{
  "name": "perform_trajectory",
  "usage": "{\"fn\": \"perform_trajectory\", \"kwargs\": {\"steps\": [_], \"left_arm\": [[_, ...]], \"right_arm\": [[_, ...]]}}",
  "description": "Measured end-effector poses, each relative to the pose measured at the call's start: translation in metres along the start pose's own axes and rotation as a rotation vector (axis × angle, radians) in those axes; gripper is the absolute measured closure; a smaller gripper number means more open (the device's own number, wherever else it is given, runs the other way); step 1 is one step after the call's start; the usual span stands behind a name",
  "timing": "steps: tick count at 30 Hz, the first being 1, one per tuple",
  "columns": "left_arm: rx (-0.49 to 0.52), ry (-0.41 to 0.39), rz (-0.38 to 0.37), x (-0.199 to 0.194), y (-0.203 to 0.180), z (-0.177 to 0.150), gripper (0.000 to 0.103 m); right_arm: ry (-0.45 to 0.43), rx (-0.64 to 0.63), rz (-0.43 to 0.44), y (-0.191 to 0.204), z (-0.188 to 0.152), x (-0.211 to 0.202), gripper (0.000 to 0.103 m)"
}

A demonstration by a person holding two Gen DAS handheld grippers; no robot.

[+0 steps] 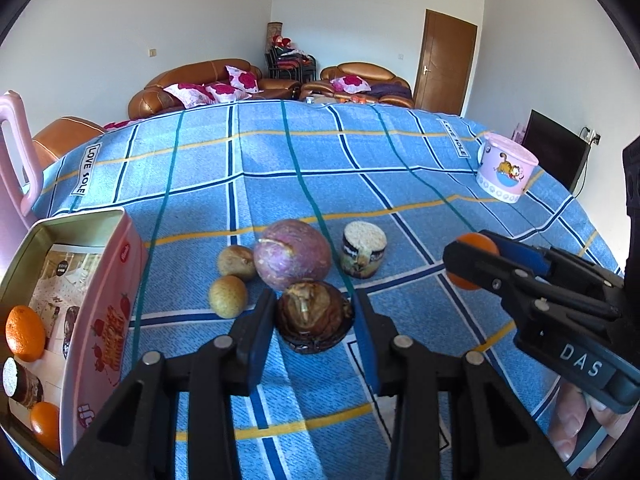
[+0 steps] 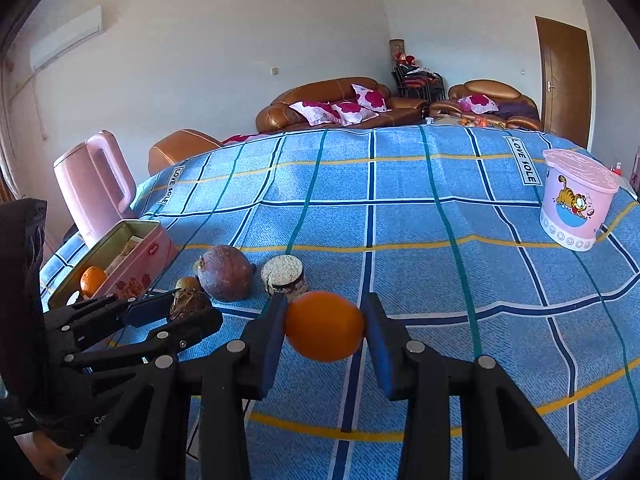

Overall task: Organize fruits
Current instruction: 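Lift the passion fruit with the left tool while the right tool holds the orange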

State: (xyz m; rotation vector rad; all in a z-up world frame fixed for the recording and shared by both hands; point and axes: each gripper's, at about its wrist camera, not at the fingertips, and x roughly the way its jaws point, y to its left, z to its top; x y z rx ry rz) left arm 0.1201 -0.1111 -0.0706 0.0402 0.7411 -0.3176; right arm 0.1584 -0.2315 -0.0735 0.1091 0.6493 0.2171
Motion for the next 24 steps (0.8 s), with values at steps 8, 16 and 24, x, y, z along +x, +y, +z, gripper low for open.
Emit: {"fn": "perform_trajectory", "kwargs": {"steps": [8, 16, 24], "left_arm": [[-0.002, -0.037, 0.019, -0.007, 0.001, 0.0, 0.063], [0.001, -0.07, 0.033, -0.013, 0.001, -0.001, 0.063], [0.001, -0.102, 0.042, -0.019, 0.001, -0.002, 0.063]], "right_arm": [[-0.029, -0.008, 0.018, 0.001, 0.001, -0.006, 0.062], [-0.053, -0.012, 0.026, 0.002, 0.0, -0.01, 0.062], [-0.082, -0.02, 0.028, 0.003, -0.001, -0.015, 0.062]]}}
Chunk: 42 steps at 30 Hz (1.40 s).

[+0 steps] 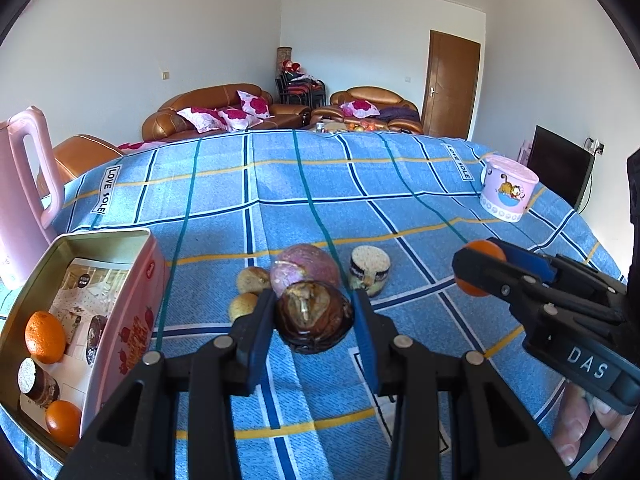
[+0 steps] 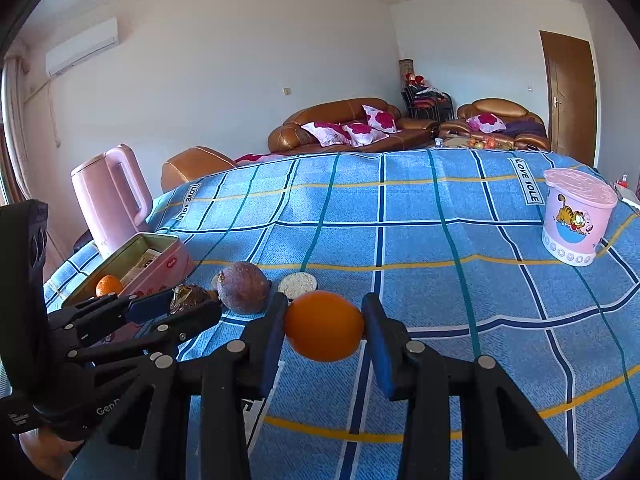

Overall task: Organize fruits
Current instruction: 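Lift the passion fruit with the left tool while the right tool holds the orange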

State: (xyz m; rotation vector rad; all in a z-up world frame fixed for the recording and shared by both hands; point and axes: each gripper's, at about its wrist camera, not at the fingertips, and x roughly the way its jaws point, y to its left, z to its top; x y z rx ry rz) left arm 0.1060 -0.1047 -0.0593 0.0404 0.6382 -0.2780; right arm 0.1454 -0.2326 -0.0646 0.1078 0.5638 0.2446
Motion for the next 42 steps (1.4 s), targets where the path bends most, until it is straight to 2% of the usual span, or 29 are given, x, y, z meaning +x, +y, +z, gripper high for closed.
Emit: {"fn": "perform_trajectory", "kwargs": {"steps": [42], "left_arm": [[0.015, -0.163, 0.05, -0.031, -0.003, -0.003, 0.063]], "right_arm": [[-0.162, -0.055, -0.008, 0.009, -0.003, -0.031, 0.062]]}}
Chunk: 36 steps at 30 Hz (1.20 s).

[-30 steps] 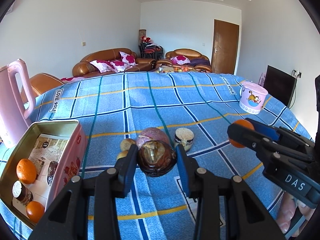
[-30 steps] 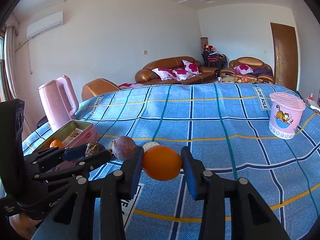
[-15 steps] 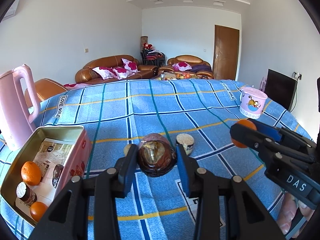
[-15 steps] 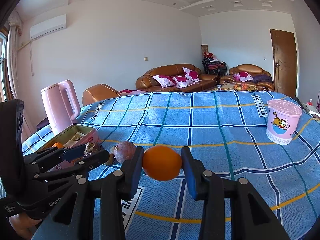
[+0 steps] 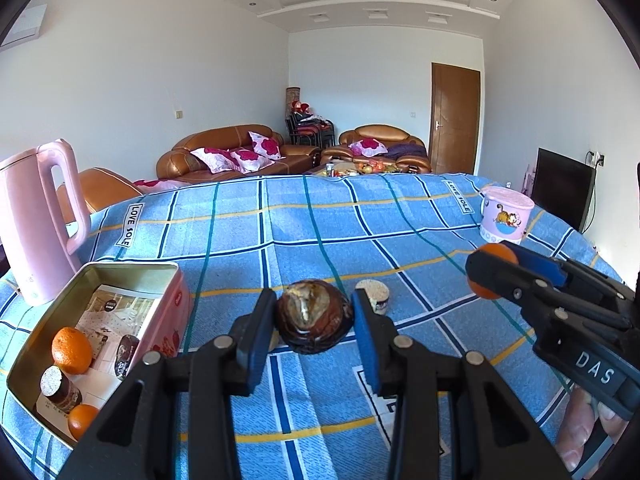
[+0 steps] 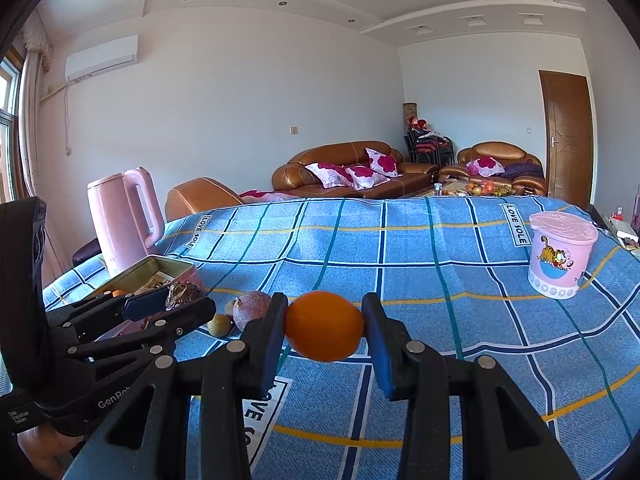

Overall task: Organize fruits
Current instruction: 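Lift the passion fruit with the left tool while the right tool holds the orange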

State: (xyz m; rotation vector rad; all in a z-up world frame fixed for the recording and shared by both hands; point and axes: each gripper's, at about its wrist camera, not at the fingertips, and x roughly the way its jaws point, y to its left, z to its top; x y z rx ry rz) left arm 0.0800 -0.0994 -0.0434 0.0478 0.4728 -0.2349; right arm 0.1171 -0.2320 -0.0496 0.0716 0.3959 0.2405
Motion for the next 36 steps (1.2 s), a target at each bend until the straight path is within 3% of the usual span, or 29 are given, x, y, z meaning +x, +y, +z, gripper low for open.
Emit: {"fn": "perform_trajectory", "kwargs": {"steps": [36], "left_arm": [[0.01, -0.131, 0.055, -0.023, -0.002, -0.002, 0.063]], "right_arm": [[-0.123, -0.078, -0.023, 0.016, -0.002, -0.025, 0.062]]}}
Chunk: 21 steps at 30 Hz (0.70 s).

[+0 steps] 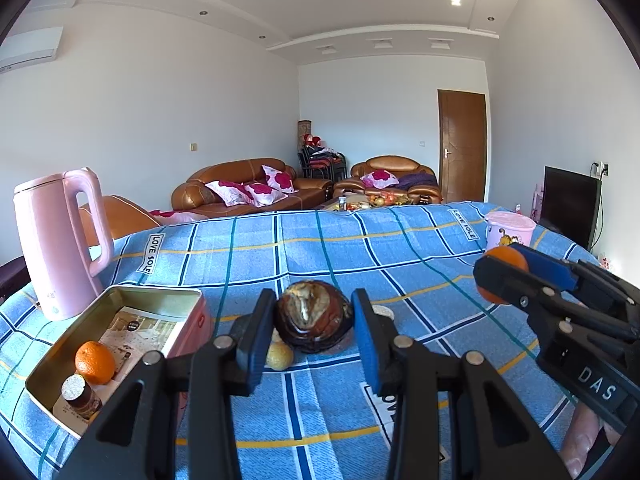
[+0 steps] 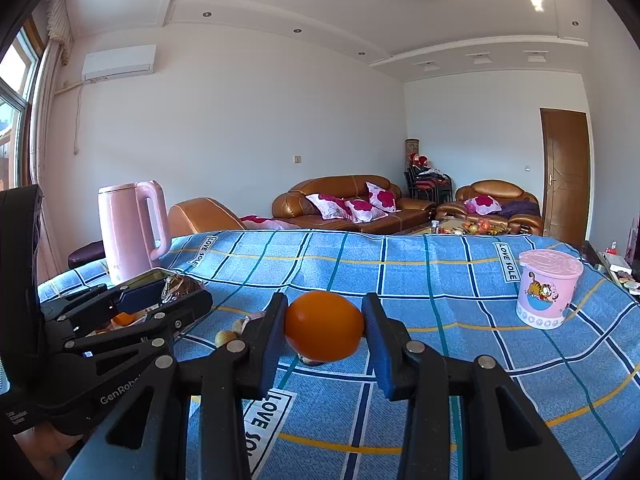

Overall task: Organize fruits
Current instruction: 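Lift the passion fruit with the left tool while the right tool holds the orange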

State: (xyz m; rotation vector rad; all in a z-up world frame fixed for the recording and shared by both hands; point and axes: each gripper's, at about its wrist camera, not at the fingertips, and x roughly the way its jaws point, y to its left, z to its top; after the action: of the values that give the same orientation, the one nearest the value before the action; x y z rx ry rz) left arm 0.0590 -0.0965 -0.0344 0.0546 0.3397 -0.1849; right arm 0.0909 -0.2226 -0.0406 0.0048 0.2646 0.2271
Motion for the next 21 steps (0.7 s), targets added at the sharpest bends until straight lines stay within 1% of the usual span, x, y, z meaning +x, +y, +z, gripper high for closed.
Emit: {"fn": "perform_trajectory", "kwargs": {"steps": [10, 21], "left_arm": [[-0.001, 0.01, 0.017, 0.0, 0.006, -0.001, 0.063], [-0.017, 0.046, 0.047, 0.001, 0.027, -0.003, 0.063]], "right_arm": [[0.015, -0.019, 0.007, 0.01, 0.0, 0.001, 0.062], [0.052, -0.031, 0.055, 0.03, 0.001, 0.019, 0.062]]}}
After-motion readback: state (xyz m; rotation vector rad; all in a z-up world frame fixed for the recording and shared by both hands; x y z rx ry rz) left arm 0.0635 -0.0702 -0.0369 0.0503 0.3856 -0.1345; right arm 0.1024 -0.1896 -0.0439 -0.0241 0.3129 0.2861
